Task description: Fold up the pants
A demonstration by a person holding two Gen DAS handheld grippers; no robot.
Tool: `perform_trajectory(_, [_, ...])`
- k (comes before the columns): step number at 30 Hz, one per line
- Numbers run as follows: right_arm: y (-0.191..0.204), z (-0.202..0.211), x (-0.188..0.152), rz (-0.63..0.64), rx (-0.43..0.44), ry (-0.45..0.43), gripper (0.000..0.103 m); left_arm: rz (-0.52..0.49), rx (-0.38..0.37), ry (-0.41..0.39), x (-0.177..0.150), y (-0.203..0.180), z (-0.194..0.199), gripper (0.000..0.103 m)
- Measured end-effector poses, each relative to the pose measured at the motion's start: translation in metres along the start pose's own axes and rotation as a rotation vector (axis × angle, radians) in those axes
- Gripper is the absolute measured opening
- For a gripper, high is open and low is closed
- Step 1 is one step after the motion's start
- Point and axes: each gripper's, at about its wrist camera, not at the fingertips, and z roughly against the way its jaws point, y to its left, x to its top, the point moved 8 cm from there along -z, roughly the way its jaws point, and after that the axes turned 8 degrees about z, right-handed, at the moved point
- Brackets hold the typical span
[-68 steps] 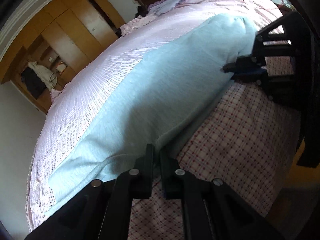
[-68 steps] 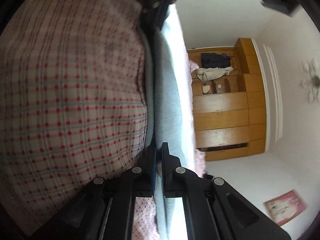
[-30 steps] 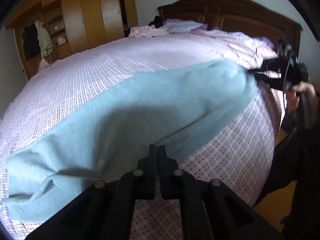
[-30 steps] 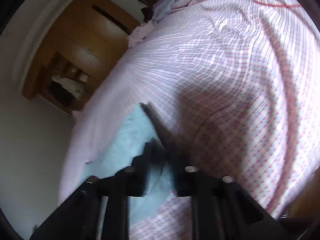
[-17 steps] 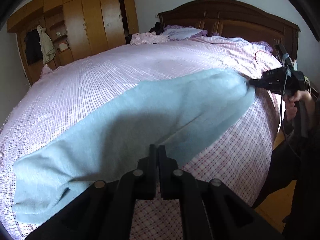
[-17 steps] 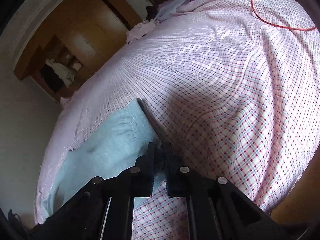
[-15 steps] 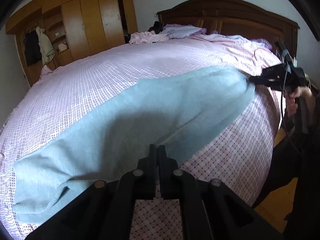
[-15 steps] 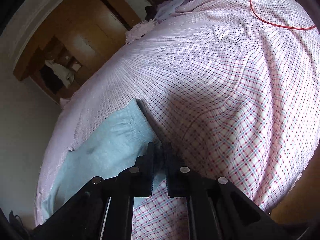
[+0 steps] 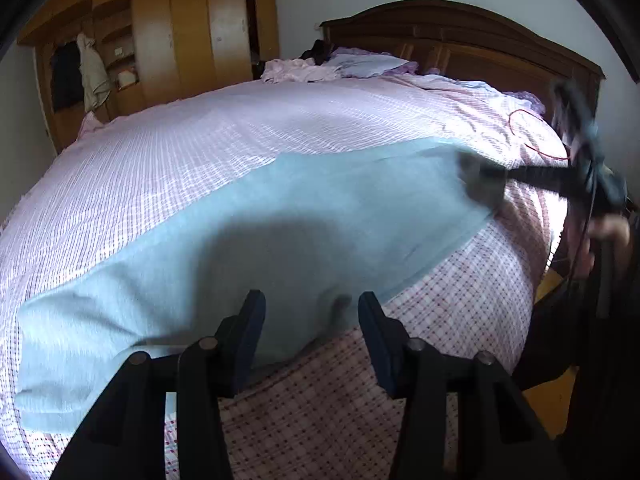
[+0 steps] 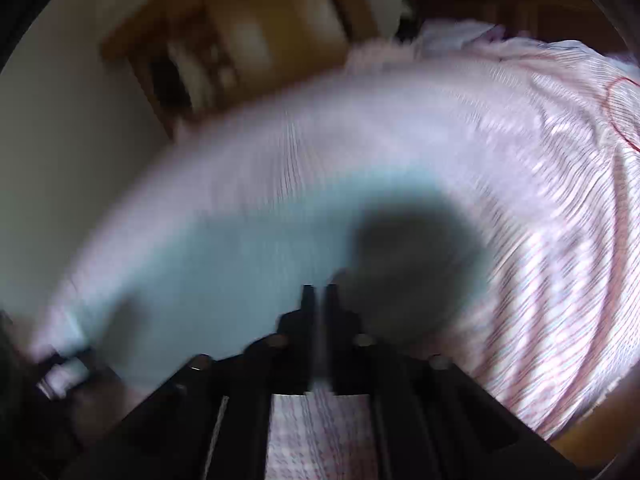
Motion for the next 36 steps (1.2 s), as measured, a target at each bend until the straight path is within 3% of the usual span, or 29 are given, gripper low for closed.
perform_trajectory(1, [-0.002, -0.011, -0.013, -0.010, -0.032, 0.053, 0.000, 0.006, 0.010, 0.001, 0.000, 0.002, -0.001, 0.051])
perform_trajectory(3, [-0.007, -0.016, -0.025, -0.069, -0.030, 0.076, 0.000, 0.012, 0.024, 0.005, 0.000, 0.006, -0.002, 0.051])
perform_trajectory(6, [-0.005, -0.005, -0.022, -0.103, -0.018, 0.040, 0.000, 0.021, 0.027, -0.001, 0.002, 0.008, 0.000, 0.051])
perform_trajectory(9, [0.014, 0.008, -0.014, -0.064, 0.039, -0.034, 0.000, 0.015, 0.040, -0.007, 0.002, 0.009, 0.003, 0.051])
perform_trajectory(11, [0.026, 0.001, -0.020, -0.031, 0.045, -0.002, 0.000, 0.015, 0.048, -0.004, 0.002, 0.012, 0.003, 0.051])
perform_trajectory(13, [0.033, -0.014, -0.035, -0.009, 0.017, 0.089, 0.000, 0.021, 0.063, 0.002, 0.001, 0.014, 0.002, 0.052])
perform_trajectory(15, [0.041, -0.007, -0.034, 0.021, -0.021, 0.056, 0.000, 0.030, 0.080, 0.010, 0.001, 0.019, 0.001, 0.052])
perform_trajectory(19, [0.091, 0.020, -0.008, 0.113, 0.109, -0.101, 0.000, 0.052, 0.107, -0.002, 0.004, 0.030, 0.010, 0.052])
perform_trajectory(21, [0.114, 0.016, -0.006, 0.151, 0.135, -0.088, 0.000, 0.064, 0.131, -0.010, 0.008, 0.041, 0.019, 0.052])
perform_trajectory(24, [0.149, -0.015, -0.018, 0.190, 0.179, 0.045, 0.000, 0.107, 0.173, -0.021, 0.010, 0.066, 0.035, 0.056])
perform_trajectory(25, [0.162, -0.017, -0.019, 0.211, 0.183, 0.049, 0.000, 0.125, 0.187, -0.019, 0.009, 0.076, 0.040, 0.059])
perform_trajectory(28, [0.212, 0.001, -0.016, 0.371, 0.218, -0.043, 0.000, 0.203, 0.260, -0.003, 0.003, 0.119, 0.061, 0.063])
perform_trajectory(32, [0.277, 0.021, -0.027, 0.594, 0.221, -0.154, 0.000, 0.313, 0.304, -0.001, -0.012, 0.172, 0.085, 0.071])
perform_trajectory(36, [0.337, 0.019, -0.049, 0.745, 0.243, -0.147, 0.000, 0.411, 0.308, 0.041, -0.027, 0.211, 0.097, 0.071])
